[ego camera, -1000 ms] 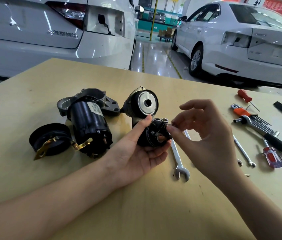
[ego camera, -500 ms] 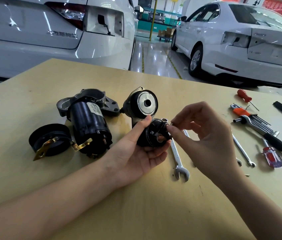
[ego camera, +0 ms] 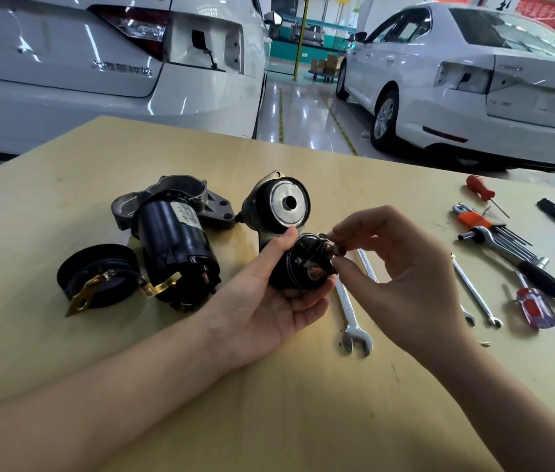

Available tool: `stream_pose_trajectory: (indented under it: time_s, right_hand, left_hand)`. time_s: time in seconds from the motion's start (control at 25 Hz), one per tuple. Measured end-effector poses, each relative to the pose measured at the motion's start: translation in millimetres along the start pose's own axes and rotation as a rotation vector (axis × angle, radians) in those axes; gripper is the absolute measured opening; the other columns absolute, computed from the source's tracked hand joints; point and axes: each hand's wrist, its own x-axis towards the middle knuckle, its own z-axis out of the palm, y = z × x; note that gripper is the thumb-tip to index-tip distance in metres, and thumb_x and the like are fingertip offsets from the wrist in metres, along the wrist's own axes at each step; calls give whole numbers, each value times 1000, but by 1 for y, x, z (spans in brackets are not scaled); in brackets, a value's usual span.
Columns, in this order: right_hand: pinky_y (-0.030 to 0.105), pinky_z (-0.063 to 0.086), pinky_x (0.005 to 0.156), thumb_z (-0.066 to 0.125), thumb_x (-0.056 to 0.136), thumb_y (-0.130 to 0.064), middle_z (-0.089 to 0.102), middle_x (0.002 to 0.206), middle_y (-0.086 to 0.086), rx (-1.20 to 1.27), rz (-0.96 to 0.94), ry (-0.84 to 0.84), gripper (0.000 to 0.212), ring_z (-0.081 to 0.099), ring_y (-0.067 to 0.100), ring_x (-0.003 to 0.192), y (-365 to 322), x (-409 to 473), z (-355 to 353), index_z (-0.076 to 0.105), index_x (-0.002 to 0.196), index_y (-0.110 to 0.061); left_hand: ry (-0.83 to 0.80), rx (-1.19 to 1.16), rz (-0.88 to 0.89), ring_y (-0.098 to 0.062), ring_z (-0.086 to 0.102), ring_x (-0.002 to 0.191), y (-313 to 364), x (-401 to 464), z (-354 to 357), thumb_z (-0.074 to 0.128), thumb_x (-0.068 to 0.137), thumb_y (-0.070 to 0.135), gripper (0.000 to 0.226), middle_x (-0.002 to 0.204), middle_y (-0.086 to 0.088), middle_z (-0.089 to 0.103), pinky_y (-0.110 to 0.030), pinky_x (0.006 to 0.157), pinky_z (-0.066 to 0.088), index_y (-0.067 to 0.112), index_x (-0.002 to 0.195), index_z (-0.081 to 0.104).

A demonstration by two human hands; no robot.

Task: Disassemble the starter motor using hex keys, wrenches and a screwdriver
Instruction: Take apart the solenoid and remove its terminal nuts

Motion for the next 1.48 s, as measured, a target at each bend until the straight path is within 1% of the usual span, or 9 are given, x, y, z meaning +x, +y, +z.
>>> stream_pose_trajectory:
  time_s: [0.2, 0.44, 0.52, 0.64, 0.84, 0.96, 1.08, 1.28, 1.48]
  right_hand:
    - [29, 54, 76, 80, 74, -16, 68, 82, -9, -11, 69, 69, 24, 67, 16, 81, 2, 0, 0, 64, 90, -25]
    - [27, 51, 82, 68, 70, 12, 67, 88, -9, 52, -17, -11, 43, 65, 16, 87, 0, 2, -2, 61, 94, -24]
    - [29, 52, 84, 70, 70, 4, 65, 93, -10, 43, -12, 2, 41, 64, 16, 92, 0, 2, -3, 60, 98, -24]
    - [30, 53, 76, 82, 70, -13, 65, 81, -8, -56, 43, 68, 37, 64, 15, 80, 1, 1, -3, 61, 99, -23]
    - [33, 54, 81, 73, 70, 8, 67, 85, -6, -17, -18, 21, 44, 66, 20, 85, -2, 1, 0, 60, 100, -22]
    - [30, 53, 80, 73, 70, 0, 66, 89, -7, 4, -2, 22, 40, 65, 17, 90, -2, 2, -2, 59, 101, -22]
    - [32, 54, 73, 80, 73, -11, 67, 78, -4, -24, 71, 75, 32, 65, 17, 75, -1, 2, -1, 61, 97, -20]
    - [29, 54, 75, 73, 72, 6, 67, 83, -4, -48, 6, 26, 38, 65, 17, 78, -3, 1, 0, 60, 100, -18]
    - [31, 53, 71, 83, 68, -23, 64, 91, -8, -97, 69, 92, 39, 63, 15, 81, -4, 2, -2, 59, 99, -22]
  left_hand:
    - [7, 11, 3, -18, 68, 72, 0, 0, -1, 69, 70, 43, 44, 87, -8, 68, -26, 64, 57, 11, 100, 68]
    - [11, 13, 8, -18, 68, 69, 0, -1, 1, 68, 70, 43, 39, 84, -8, 70, -26, 63, 57, 13, 95, 70]
    - [13, 9, 8, -17, 68, 69, 0, 0, 0, 68, 70, 43, 39, 83, -7, 70, -26, 63, 57, 12, 94, 70]
    - [5, 0, 2, -18, 68, 70, 0, 0, 0, 69, 71, 43, 38, 85, -7, 70, -26, 65, 57, 11, 90, 74]
    - [5, 12, 3, -18, 68, 68, 0, 1, 0, 70, 68, 43, 44, 84, -7, 69, -27, 62, 56, 12, 98, 68]
    - [4, 13, 3, -18, 68, 68, 0, 1, 0, 70, 67, 43, 46, 83, -7, 69, -26, 63, 57, 11, 100, 67]
    - [0, 13, 7, -18, 68, 71, 0, 1, -1, 70, 68, 43, 48, 89, -8, 69, -27, 64, 57, 11, 103, 68]
    - [2, 16, 11, -17, 68, 68, 0, 1, -1, 70, 66, 43, 44, 83, -7, 69, -27, 62, 56, 12, 97, 68]
    - [2, 10, 5, -17, 68, 69, 0, 1, -2, 69, 69, 43, 47, 83, -7, 69, -26, 64, 57, 10, 101, 68]
